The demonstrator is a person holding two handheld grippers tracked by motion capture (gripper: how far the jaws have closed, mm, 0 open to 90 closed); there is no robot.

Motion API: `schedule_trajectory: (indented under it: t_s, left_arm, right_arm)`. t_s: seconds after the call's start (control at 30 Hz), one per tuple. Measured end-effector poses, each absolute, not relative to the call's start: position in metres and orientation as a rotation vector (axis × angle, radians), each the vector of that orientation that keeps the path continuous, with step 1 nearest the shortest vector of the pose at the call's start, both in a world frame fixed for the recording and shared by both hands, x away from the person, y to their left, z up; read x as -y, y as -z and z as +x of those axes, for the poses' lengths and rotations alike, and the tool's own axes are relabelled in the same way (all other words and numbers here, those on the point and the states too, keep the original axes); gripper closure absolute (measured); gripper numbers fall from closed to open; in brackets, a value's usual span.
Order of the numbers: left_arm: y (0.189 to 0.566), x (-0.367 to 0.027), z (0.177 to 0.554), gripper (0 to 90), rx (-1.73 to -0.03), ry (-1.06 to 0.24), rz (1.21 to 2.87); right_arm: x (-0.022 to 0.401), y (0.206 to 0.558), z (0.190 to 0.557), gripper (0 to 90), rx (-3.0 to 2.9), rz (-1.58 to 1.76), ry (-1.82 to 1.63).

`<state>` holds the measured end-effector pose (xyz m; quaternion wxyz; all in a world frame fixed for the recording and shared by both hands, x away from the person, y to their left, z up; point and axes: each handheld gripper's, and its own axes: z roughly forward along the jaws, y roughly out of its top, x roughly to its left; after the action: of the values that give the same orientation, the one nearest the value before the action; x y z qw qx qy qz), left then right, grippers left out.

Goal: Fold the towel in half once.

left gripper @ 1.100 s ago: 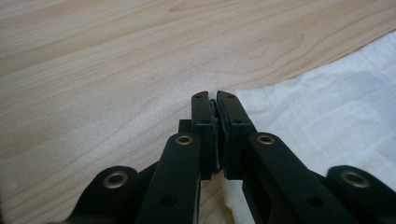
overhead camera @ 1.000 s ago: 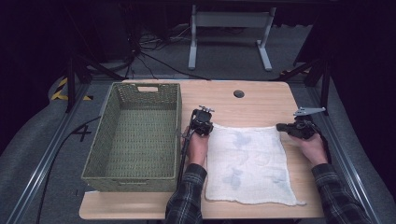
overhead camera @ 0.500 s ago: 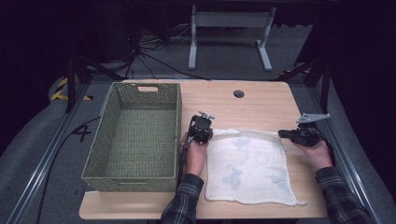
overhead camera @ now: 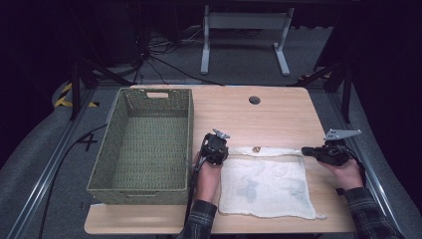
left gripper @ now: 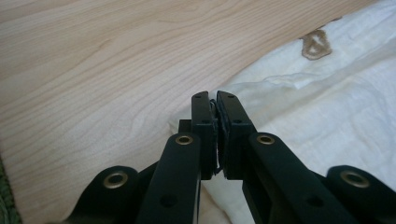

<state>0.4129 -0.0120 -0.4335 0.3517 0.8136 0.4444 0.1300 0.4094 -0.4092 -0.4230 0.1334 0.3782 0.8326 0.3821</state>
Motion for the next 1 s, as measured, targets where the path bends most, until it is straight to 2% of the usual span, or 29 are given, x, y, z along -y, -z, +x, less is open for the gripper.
schedule_trajectory:
  t_s: [0.53, 1.0]
  left_arm:
    - [0.426, 0.010, 0.370, 86.5, -1.109, -0.357, 2.103]
    - [0.430, 0.010, 0.334, 86.5, -1.075, -0.322, 2.107]
  right_arm:
    - [0.413, 0.424, 0.369, 87.3, -2.446, 1.066, -1.122]
    - [0.414, 0.424, 0.336, 87.3, -2.447, 1.029, -1.131]
